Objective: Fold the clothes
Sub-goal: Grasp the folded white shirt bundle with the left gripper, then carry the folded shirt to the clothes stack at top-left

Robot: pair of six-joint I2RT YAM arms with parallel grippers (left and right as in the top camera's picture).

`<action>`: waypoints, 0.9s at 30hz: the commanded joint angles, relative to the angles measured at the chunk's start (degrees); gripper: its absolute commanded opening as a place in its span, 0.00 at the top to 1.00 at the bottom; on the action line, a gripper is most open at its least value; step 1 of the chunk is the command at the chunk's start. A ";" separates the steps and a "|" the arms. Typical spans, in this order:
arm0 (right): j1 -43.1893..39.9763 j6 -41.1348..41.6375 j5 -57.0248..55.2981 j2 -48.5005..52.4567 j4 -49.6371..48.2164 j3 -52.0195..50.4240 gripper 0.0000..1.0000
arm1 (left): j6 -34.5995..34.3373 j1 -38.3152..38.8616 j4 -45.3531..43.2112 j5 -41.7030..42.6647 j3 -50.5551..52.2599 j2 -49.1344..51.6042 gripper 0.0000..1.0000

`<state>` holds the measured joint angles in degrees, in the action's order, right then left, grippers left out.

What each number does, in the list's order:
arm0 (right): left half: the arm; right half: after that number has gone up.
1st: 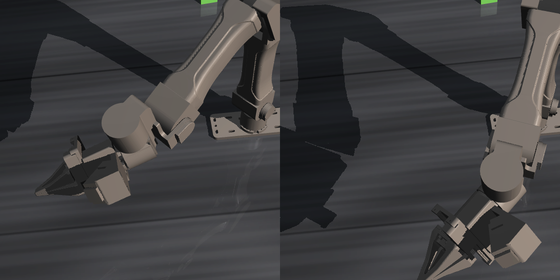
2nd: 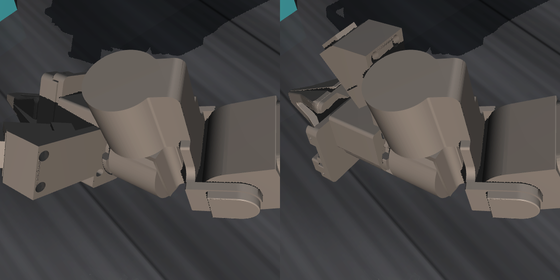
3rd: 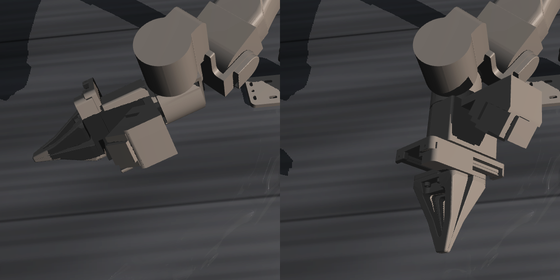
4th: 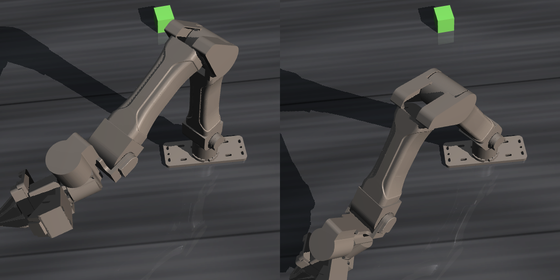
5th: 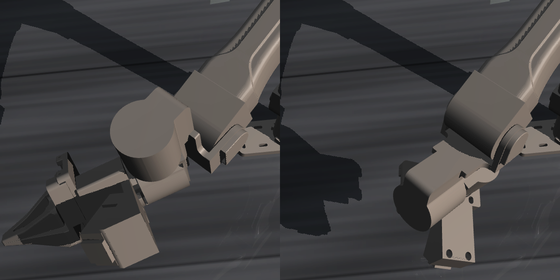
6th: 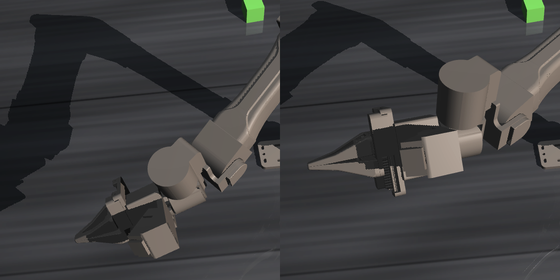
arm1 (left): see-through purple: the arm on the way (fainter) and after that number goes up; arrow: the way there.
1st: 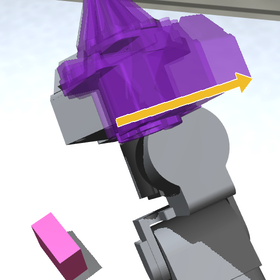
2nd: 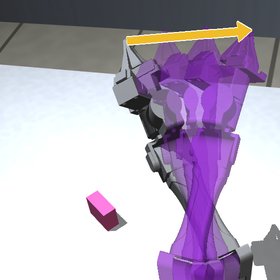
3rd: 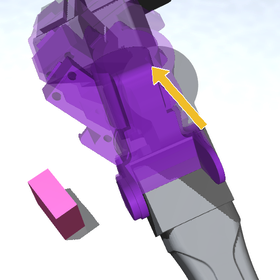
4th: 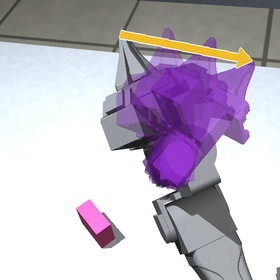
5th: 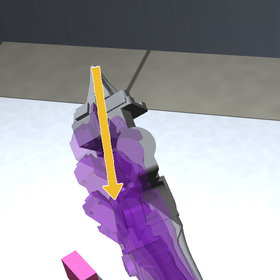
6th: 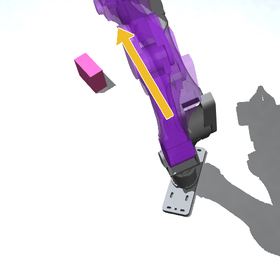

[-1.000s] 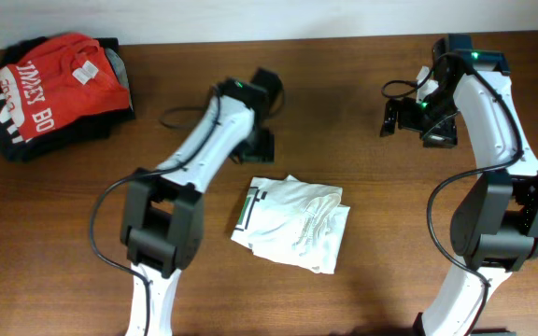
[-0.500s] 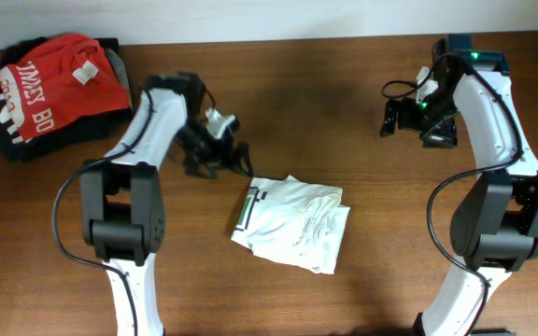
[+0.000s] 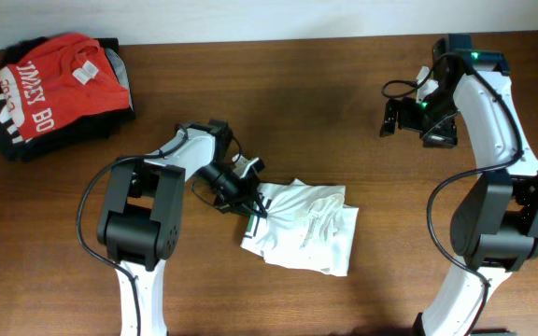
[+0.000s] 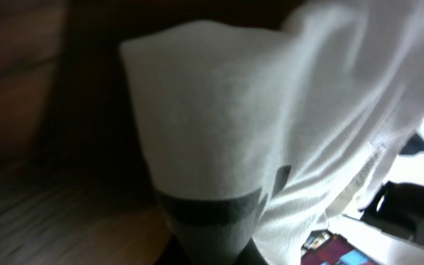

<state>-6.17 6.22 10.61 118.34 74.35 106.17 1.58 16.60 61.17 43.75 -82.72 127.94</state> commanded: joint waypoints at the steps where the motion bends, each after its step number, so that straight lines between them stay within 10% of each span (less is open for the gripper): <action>1: 0.15 0.20 0.33 0.24 -0.02 -0.24 0.01 | -8.90 -0.87 0.02 -18.93 -4.52 0.74 0.99; 11: 0.15 0.20 0.33 0.24 -0.02 -0.24 0.01 | -10.32 -9.60 -5.70 -52.74 -29.86 0.74 0.99; 27: 0.15 0.20 0.33 0.24 -0.02 -0.24 0.01 | -12.70 -19.98 -12.87 -65.83 -45.72 0.61 0.99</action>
<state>-6.17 6.24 10.61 118.34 74.32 106.17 -8.05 -3.60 46.04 -20.49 -121.34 128.51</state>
